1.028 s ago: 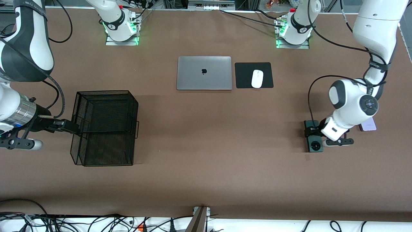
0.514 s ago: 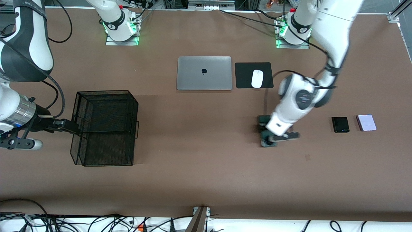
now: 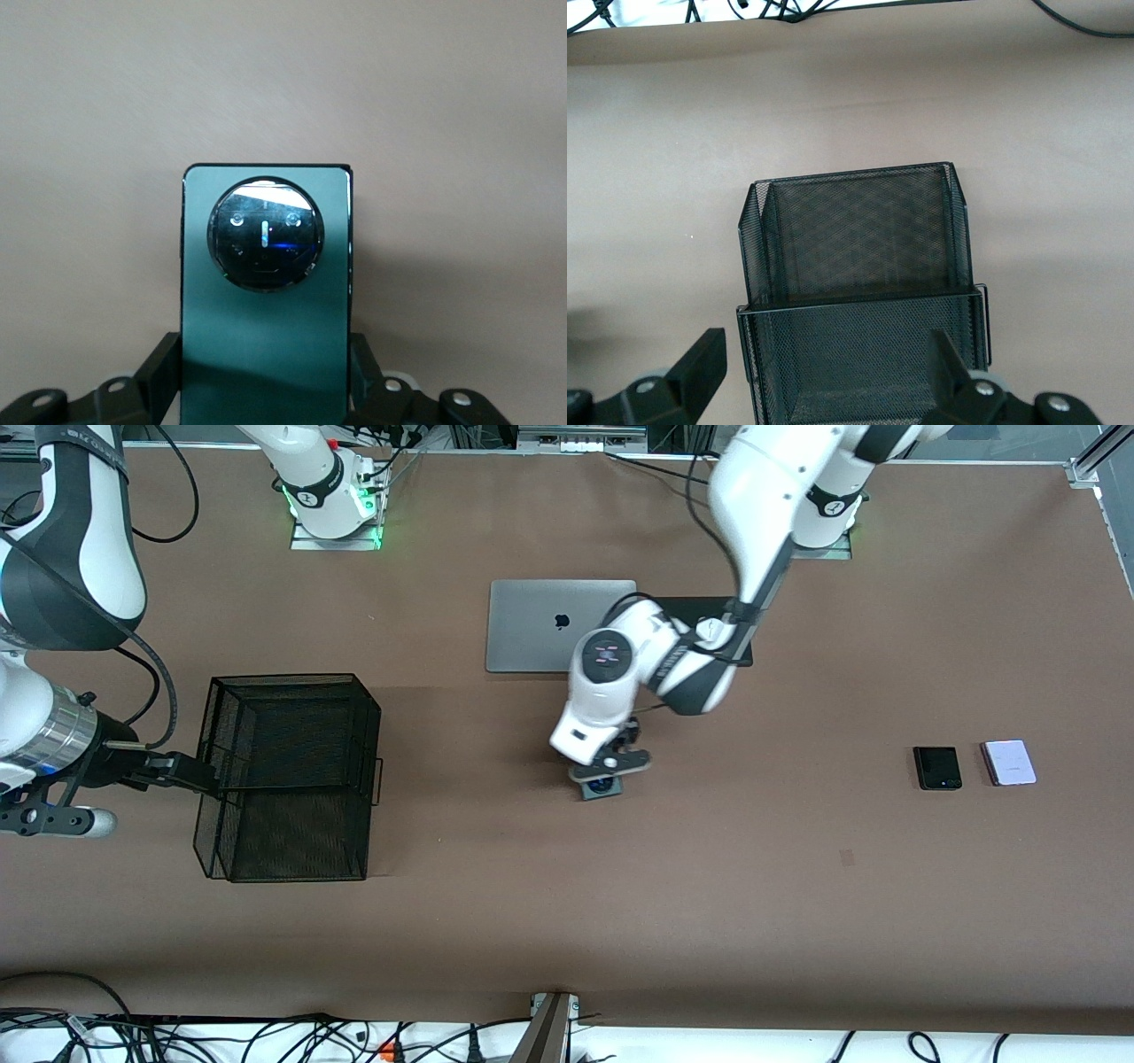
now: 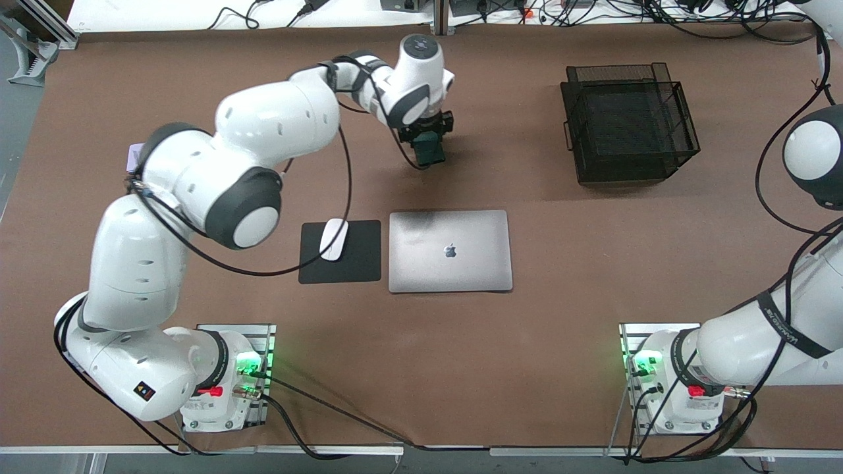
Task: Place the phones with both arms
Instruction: 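Carry the teal phone with the left gripper to the laptop and release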
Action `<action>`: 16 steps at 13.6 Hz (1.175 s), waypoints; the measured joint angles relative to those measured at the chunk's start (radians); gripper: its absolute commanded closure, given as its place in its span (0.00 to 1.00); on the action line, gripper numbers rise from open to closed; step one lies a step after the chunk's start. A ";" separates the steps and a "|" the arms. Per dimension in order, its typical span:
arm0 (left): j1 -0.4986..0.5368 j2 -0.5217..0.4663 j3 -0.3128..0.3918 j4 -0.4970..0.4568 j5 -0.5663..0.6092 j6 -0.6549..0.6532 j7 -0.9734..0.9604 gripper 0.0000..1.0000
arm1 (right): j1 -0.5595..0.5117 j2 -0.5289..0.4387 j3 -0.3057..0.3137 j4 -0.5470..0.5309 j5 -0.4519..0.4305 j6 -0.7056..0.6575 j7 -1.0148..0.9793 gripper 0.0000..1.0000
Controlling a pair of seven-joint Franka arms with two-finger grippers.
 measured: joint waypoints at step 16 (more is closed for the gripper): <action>-0.249 0.239 0.156 0.307 0.017 0.023 -0.026 0.00 | 0.002 0.000 0.006 0.000 0.000 -0.002 -0.002 0.00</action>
